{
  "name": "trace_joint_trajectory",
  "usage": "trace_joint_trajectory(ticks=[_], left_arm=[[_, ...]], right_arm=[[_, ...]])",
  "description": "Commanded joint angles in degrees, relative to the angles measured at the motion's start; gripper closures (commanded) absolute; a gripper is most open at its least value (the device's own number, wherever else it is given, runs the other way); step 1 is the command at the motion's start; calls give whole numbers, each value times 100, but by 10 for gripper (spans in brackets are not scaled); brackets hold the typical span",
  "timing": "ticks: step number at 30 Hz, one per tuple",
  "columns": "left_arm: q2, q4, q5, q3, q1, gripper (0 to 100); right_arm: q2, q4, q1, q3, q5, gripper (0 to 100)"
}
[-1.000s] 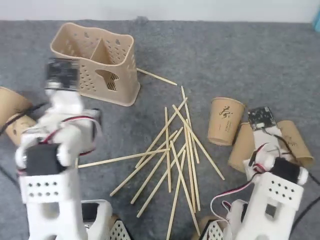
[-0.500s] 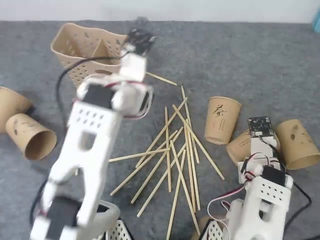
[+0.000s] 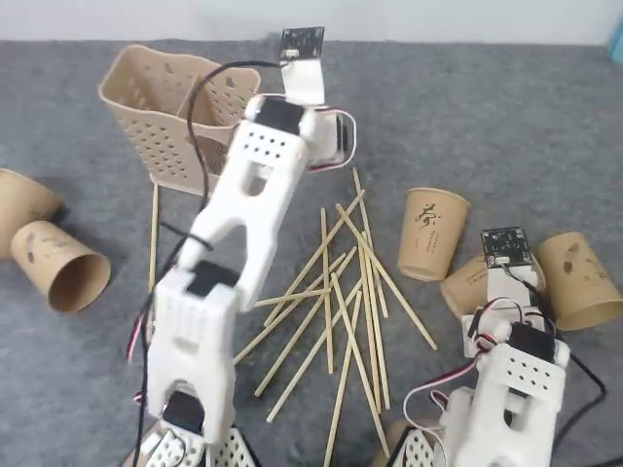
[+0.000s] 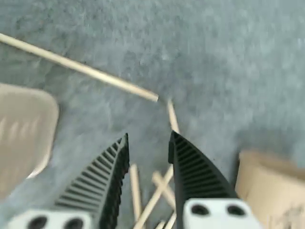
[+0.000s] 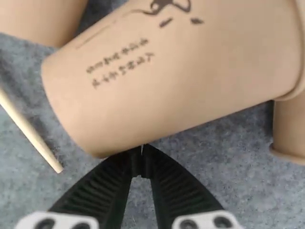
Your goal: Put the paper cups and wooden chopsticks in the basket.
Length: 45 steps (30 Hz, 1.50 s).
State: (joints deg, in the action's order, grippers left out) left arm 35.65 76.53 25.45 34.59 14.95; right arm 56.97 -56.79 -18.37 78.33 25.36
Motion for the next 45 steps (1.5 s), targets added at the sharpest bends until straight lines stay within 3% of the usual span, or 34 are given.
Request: trace_joint_trajectory(ticks=[1,8,16,27,38,45], left_arm=[[1231,-70,378,1842,9,864],[3042,527,404,4277,-158,825],[4334,870,615,6079,-404,773],[4756,-185,589,5174,0,776],[4888,185,589,5147,-44,776],[4897,791,589,5956,-273,775]], right_arm=[[163,92,40,-35,-62,983],[154,101,48,-35,-53,983],[163,66,40,-35,132,983],[127,48,40,-53,141,983],[119,48,57,-62,149,983],[119,48,66,-62,149,983]])
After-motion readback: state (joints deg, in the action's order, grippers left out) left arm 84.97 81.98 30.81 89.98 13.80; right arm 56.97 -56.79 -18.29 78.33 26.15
